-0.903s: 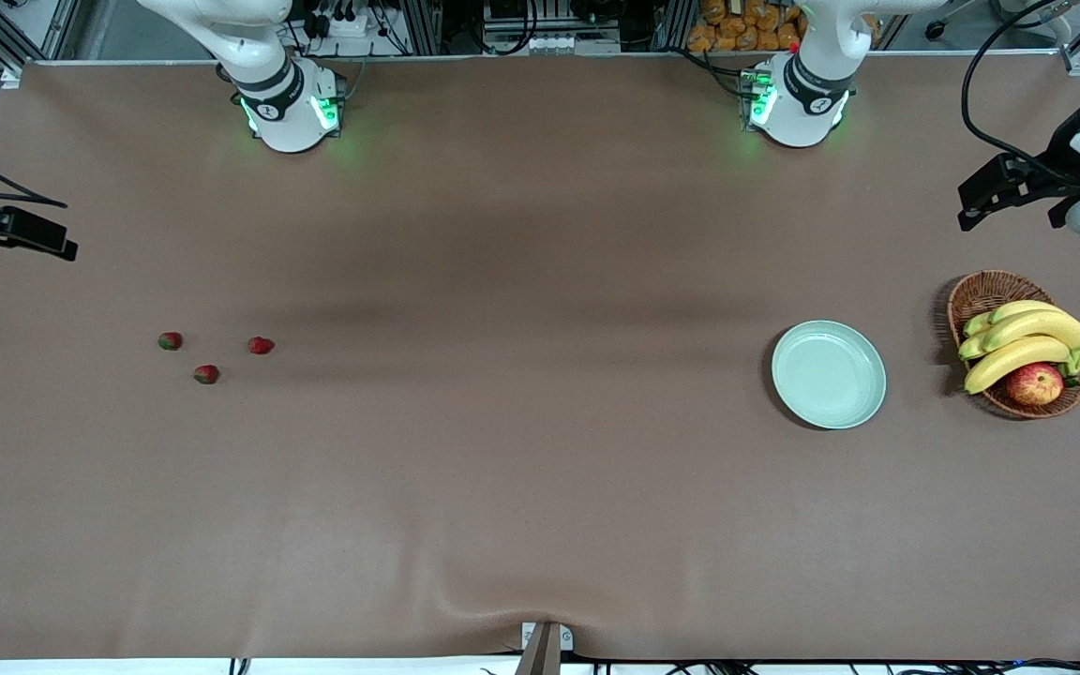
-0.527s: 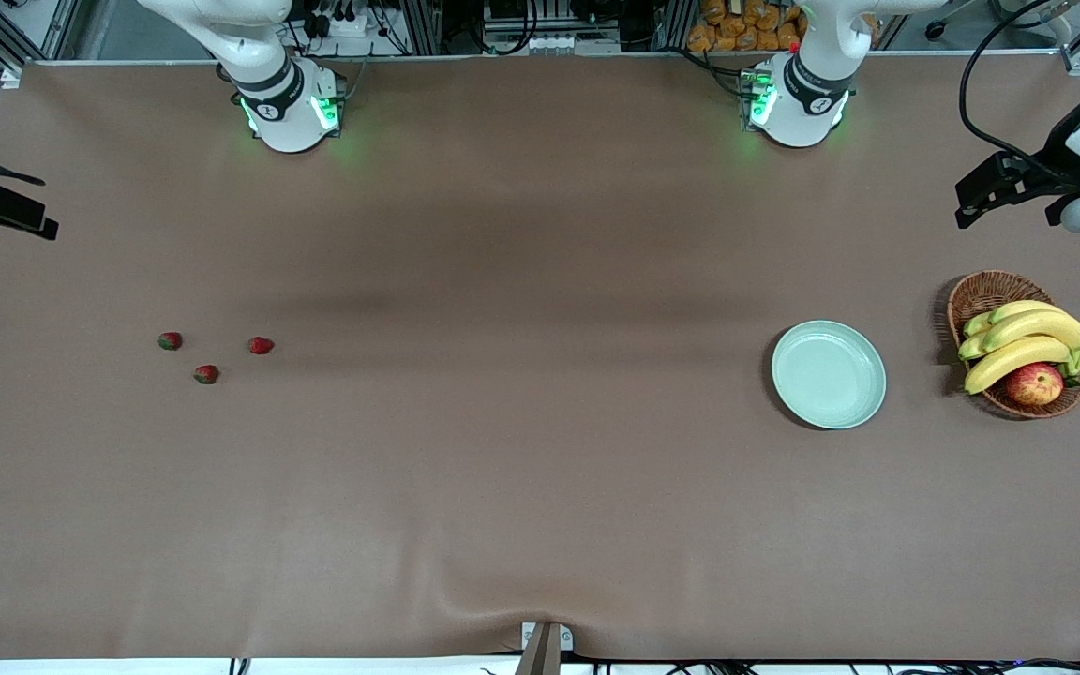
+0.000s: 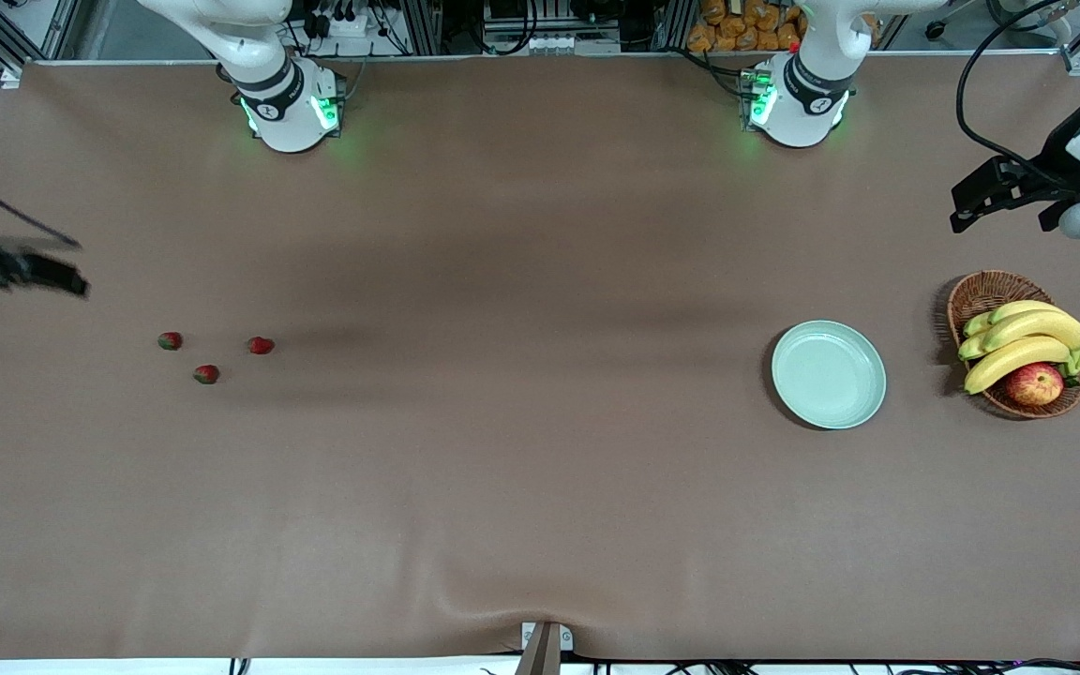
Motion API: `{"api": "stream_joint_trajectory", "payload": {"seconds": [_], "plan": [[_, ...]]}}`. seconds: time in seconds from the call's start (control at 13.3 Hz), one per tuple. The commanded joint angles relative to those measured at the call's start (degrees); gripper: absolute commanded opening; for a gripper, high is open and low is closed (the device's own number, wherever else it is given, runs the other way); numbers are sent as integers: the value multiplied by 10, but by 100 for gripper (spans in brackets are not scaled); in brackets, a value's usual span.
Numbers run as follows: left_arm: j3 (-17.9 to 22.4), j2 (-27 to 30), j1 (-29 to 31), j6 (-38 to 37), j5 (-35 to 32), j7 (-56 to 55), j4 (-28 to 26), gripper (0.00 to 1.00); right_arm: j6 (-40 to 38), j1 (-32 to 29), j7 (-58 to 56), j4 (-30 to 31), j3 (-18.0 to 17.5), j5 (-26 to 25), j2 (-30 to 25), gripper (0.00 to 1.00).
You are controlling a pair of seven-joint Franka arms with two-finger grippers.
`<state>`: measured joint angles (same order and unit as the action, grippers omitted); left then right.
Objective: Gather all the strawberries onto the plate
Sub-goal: 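Move the right gripper over the three red strawberries, then grasp one strawberry with the right gripper and lift it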
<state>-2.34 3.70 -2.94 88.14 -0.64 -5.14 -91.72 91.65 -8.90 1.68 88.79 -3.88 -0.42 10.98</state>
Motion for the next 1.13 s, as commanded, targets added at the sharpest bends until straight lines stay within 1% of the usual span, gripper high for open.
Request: {"api": "stream_joint_trajectory", "payload": {"seconds": [0.0,0.15,0.38,0.45,0.68,1.05], "plan": [[2,-2,1,-10,19,4,9,100,105,-8,2,65,-4,-3,71,100],[2,-1,1,-10,20,4,5,100,167,-8,3,109,-4,-2,111,100],[2,-3,0,-8,20,3,6,100,243,3,3,149,-6,0,150,100],[2,-3,-1,-9,20,2,7,100,252,10,4,154,-6,2,160,100],[1,-4,-6,-9,11,0,7,100,247,14,5,166,-6,34,186,100],[0,-4,-8,-9,6,-5,8,100,248,24,4,196,-5,37,207,100]]}}
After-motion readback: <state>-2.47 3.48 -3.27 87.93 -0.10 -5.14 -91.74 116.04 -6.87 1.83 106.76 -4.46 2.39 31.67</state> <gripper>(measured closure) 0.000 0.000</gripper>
